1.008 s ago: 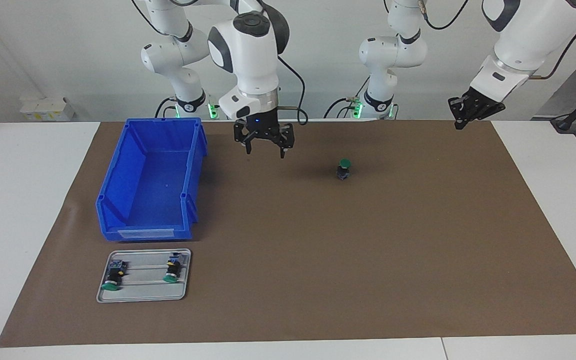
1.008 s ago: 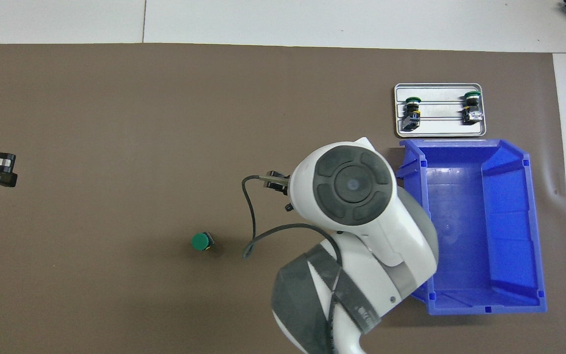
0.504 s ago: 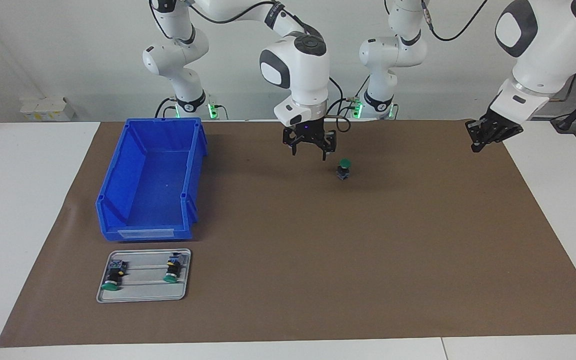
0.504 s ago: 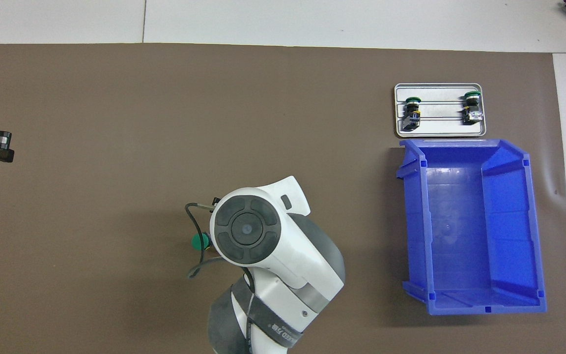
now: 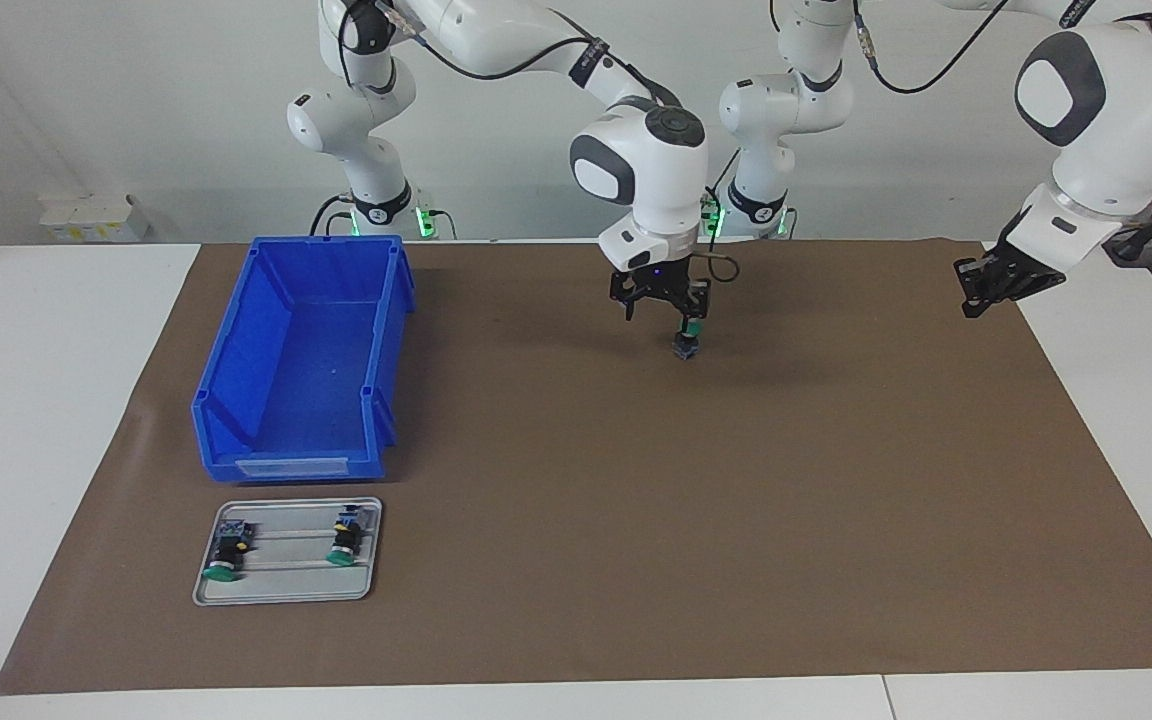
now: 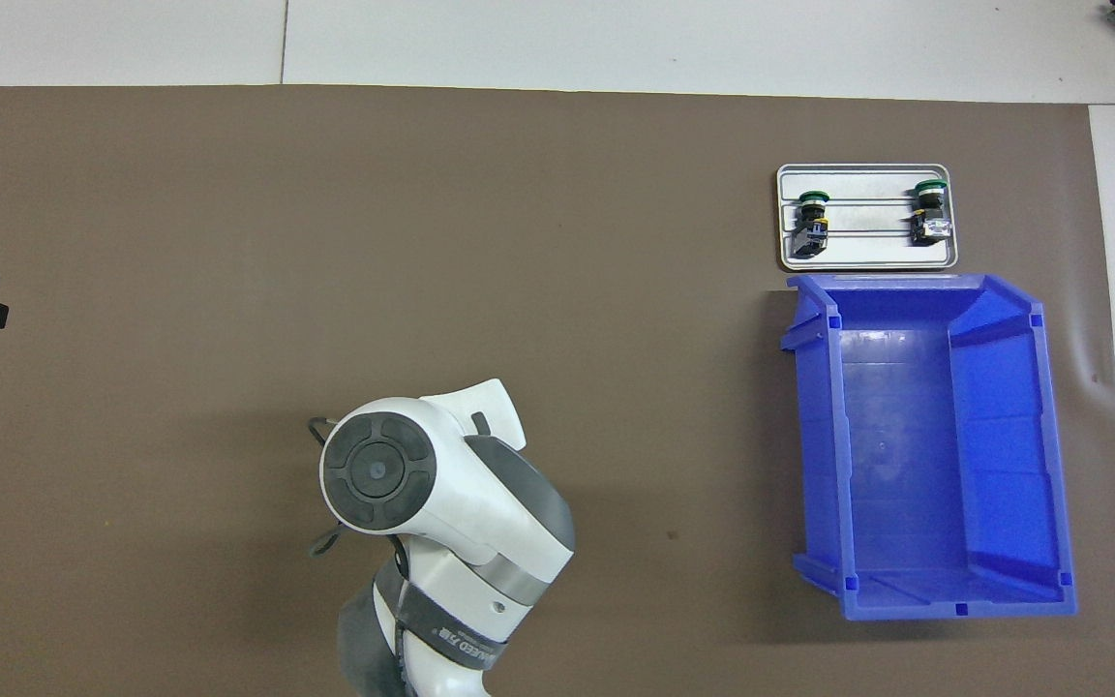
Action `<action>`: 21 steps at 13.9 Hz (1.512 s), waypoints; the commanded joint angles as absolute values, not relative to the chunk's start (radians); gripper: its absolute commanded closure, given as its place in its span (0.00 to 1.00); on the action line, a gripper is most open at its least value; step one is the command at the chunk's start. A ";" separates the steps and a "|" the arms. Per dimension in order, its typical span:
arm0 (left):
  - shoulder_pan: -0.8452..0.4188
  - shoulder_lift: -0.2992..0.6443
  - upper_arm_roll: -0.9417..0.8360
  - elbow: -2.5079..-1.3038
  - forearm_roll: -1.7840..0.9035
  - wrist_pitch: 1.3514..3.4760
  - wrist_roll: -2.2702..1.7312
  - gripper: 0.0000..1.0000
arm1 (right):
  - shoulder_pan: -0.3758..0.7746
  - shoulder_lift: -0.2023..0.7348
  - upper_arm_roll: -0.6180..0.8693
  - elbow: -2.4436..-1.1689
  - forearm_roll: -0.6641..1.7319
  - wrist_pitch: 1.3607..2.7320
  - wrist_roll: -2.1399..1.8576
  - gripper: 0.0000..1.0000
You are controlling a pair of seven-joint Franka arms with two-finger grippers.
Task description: Place and press button with both arms
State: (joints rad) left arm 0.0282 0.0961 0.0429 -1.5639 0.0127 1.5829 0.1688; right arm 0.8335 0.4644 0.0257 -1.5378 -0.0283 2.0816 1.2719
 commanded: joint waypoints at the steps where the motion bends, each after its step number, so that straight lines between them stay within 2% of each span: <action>1: 0.006 0.080 0.034 -1.580 0.012 1.608 0.117 1.00 | 0.867 0.564 0.023 -1.440 -0.048 2.068 1.356 0.05; 3: 0.000 0.075 0.034 -1.588 0.012 1.614 0.118 1.00 | 0.890 0.597 0.021 -1.433 -0.055 2.082 1.394 0.07; 5: -0.002 0.072 0.034 -1.589 0.012 1.617 0.118 0.72 | 0.893 0.595 0.021 -1.431 -0.060 2.082 1.396 0.08; 6: -0.003 0.072 0.034 -1.588 0.012 1.624 0.120 0.64 | 0.903 0.598 0.023 -1.434 -0.057 2.091 1.400 0.08; 9: -0.005 0.074 0.035 -1.588 0.012 1.728 0.120 0.06 | 0.911 0.597 0.021 -1.463 -0.058 2.126 1.408 0.09; 10: -0.008 0.075 0.035 -1.586 0.014 1.747 0.120 0.00 | 0.914 0.595 0.021 -1.491 -0.063 2.137 1.408 0.09; 12: -0.006 0.080 0.035 -1.580 0.015 1.752 0.118 0.00 | 0.914 0.588 0.021 -1.517 -0.081 2.152 1.408 0.15; 21: -0.034 0.075 0.034 -1.540 0.015 1.680 0.008 0.00 | 0.928 0.584 0.023 -1.534 -0.075 2.192 1.413 0.15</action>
State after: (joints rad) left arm -0.0309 0.0885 0.0233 -1.5576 0.0125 1.7252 0.0241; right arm 0.9164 0.5962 0.0255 -1.5093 -0.0637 2.1653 1.3841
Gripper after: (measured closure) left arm 0.000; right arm 0.150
